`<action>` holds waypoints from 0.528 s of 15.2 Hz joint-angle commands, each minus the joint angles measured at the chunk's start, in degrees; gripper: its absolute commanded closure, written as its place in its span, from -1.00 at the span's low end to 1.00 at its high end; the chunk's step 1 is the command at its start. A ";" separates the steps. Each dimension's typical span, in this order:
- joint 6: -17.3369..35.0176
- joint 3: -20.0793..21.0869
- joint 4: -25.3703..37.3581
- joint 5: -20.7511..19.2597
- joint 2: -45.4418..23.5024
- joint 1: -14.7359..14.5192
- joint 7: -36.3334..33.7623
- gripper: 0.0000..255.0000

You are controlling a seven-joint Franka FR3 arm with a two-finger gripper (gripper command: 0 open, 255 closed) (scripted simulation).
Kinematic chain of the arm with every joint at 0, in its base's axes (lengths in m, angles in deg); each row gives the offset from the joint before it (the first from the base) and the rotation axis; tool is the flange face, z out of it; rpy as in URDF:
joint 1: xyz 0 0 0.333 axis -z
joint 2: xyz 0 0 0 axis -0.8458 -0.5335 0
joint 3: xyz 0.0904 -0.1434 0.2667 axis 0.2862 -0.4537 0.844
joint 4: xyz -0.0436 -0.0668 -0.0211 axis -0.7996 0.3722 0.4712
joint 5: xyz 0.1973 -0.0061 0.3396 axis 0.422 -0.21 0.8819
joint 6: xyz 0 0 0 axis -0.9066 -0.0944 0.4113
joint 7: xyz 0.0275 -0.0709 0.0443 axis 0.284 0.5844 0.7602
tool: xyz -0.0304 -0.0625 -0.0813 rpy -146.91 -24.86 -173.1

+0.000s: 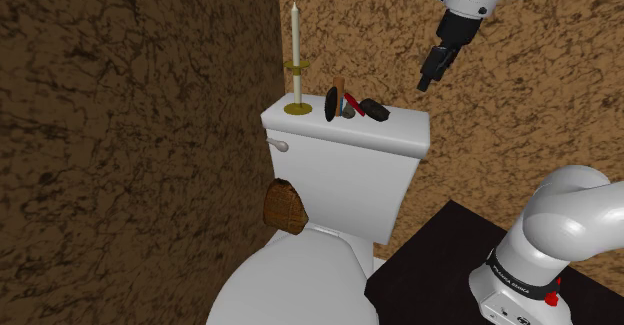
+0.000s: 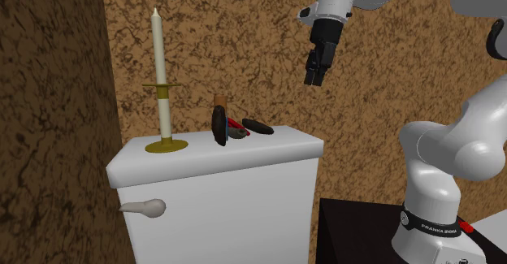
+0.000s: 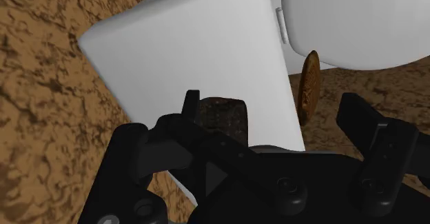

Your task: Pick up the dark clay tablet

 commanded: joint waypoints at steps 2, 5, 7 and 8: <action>0.59 1.59 0.56 0.82 -1.46 0.49 -3.32 -1.00; 2.27 6.23 3.03 2.92 -6.47 2.16 -13.11 -1.00; 3.25 9.14 5.32 3.93 -10.29 3.40 -19.58 -1.00; 3.68 10.56 6.65 4.30 -12.33 4.07 -22.79 -1.00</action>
